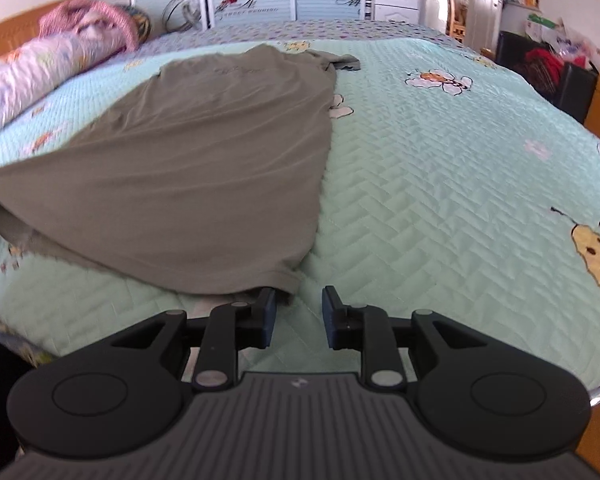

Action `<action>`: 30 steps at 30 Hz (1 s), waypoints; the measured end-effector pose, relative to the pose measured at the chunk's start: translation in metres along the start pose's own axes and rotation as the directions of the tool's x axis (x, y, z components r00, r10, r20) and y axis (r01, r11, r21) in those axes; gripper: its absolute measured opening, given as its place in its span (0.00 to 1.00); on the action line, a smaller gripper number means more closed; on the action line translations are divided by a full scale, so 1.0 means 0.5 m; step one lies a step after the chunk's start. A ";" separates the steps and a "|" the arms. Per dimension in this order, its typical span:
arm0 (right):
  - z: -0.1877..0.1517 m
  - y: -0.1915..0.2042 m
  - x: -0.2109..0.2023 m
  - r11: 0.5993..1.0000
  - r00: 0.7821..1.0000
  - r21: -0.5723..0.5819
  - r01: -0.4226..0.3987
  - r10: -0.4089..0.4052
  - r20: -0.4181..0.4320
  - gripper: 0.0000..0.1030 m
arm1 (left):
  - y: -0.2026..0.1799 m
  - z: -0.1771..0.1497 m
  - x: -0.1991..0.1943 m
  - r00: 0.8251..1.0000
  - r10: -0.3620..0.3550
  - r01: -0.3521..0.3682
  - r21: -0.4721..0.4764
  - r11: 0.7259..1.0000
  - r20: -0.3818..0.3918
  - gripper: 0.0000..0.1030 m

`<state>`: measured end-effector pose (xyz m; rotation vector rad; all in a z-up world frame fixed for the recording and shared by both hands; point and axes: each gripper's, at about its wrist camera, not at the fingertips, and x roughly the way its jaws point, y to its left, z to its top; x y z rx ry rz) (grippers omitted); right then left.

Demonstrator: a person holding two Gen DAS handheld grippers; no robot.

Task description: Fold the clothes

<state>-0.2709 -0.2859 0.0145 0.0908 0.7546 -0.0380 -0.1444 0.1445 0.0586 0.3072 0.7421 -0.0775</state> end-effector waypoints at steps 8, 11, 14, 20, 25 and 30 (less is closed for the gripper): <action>0.001 0.029 0.016 1.000 1.000 -0.030 0.001 0.000 0.027 0.27 | 0.008 -0.020 0.040 0.998 0.025 -0.027 -0.033 0.999 -0.060 0.02; -0.001 0.044 0.021 0.996 0.999 -0.078 0.035 -0.032 0.043 0.27 | 0.007 -0.014 0.041 0.998 0.029 -0.030 -0.018 0.999 -0.058 0.02; 0.002 0.045 0.026 0.996 0.998 -0.074 0.038 -0.034 0.051 0.26 | -0.003 -0.010 0.036 0.998 0.023 -0.022 0.003 1.000 -0.055 0.02; 0.005 0.030 0.012 0.998 0.995 -0.046 0.042 -0.038 0.087 0.02 | -0.031 -0.011 0.003 1.000 0.011 -0.010 0.064 0.998 -0.013 0.02; 0.012 -0.035 -0.018 0.991 0.997 0.134 0.017 -0.026 0.066 0.02 | -0.068 -0.026 -0.039 1.000 0.011 -0.015 0.142 0.990 0.029 0.02; -0.012 -0.093 0.010 0.958 1.000 0.286 0.016 -0.008 -0.026 0.02 | -0.121 -0.060 -0.024 1.000 -0.012 0.013 0.235 0.972 -0.008 0.02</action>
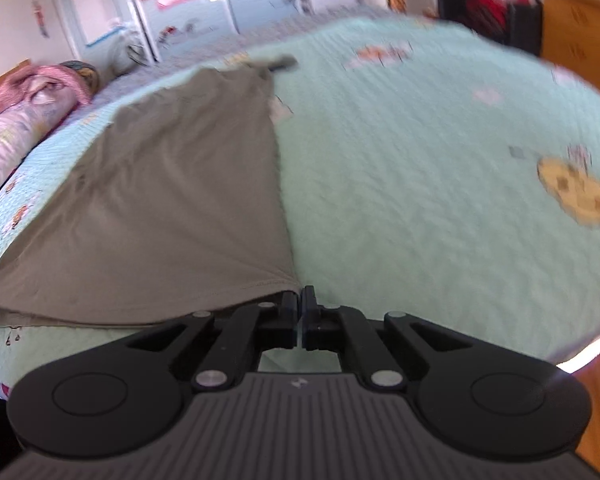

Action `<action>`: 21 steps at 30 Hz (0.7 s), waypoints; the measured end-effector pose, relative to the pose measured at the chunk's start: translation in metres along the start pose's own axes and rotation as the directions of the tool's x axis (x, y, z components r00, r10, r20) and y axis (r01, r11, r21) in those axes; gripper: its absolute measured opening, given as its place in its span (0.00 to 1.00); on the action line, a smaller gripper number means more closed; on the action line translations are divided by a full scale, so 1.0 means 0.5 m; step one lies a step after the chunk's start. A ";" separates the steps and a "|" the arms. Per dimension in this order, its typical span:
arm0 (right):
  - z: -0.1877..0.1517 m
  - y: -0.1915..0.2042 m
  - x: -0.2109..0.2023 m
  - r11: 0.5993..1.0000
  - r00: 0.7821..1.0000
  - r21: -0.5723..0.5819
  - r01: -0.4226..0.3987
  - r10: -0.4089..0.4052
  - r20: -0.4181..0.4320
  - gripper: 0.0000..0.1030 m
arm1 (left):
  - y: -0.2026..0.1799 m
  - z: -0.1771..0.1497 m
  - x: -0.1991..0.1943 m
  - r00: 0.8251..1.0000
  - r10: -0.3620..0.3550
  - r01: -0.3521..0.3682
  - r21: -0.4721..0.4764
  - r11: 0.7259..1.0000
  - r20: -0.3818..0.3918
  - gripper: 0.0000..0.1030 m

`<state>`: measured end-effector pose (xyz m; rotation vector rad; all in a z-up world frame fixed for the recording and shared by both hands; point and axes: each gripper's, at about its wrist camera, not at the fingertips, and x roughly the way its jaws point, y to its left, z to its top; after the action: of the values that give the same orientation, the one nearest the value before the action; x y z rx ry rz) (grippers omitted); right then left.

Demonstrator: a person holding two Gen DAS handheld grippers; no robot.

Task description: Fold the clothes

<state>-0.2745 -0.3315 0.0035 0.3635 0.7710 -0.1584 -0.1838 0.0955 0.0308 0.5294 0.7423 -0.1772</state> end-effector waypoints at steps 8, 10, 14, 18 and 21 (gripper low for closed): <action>0.011 -0.038 0.015 0.984 0.997 0.170 -0.056 0.064 -0.043 0.02 | -0.035 -0.013 0.004 1.000 -0.009 0.008 0.066 0.998 0.015 0.11; 0.012 -0.049 0.015 0.976 0.996 0.207 -0.067 0.079 -0.050 0.02 | -0.036 -0.018 0.006 1.000 -0.002 0.002 0.059 0.998 0.012 0.21; 0.013 -0.045 0.012 0.978 0.996 0.200 -0.060 0.072 -0.054 0.02 | -0.037 -0.024 0.005 0.999 0.029 -0.031 0.050 0.998 0.036 0.31; 0.013 -0.033 0.009 0.991 0.998 0.128 -0.039 0.045 -0.046 0.02 | -0.030 -0.017 0.023 0.998 0.051 -0.053 0.048 0.997 0.038 0.34; 0.009 -0.020 0.005 0.999 0.999 0.045 -0.018 0.019 -0.028 0.02 | -0.022 -0.013 0.044 0.999 0.041 -0.043 0.046 0.998 0.035 0.34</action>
<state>-0.2724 -0.3423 0.0021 0.4160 0.7925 -0.1534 -0.1751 0.0900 0.0076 0.5847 0.6950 -0.1643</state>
